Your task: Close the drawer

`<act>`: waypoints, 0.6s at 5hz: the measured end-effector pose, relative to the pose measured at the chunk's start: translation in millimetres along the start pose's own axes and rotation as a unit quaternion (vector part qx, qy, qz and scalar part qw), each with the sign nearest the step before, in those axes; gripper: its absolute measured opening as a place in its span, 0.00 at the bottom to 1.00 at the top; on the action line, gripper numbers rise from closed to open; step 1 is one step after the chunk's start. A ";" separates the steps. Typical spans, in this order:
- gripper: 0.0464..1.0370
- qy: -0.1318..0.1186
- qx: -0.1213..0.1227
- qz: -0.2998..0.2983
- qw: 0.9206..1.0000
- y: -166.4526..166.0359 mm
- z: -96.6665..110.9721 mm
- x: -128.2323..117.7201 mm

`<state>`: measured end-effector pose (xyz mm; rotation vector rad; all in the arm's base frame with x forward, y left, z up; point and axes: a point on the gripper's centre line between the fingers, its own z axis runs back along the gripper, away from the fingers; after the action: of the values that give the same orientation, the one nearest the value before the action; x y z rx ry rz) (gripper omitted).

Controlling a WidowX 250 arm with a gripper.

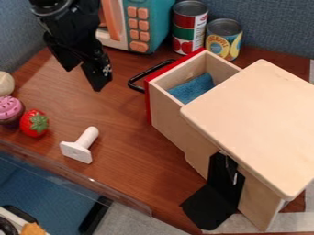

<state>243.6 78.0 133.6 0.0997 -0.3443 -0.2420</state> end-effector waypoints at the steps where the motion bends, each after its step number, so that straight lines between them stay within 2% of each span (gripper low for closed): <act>1: 0.96 0.006 -0.007 -0.003 1.000 -1.9 -4.9 -2.2; 3: 0.96 -0.022 -0.011 -0.088 0.996 51.6 -27.4 -6.0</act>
<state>258.8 130.9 113.0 0.1029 -0.3767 -0.4222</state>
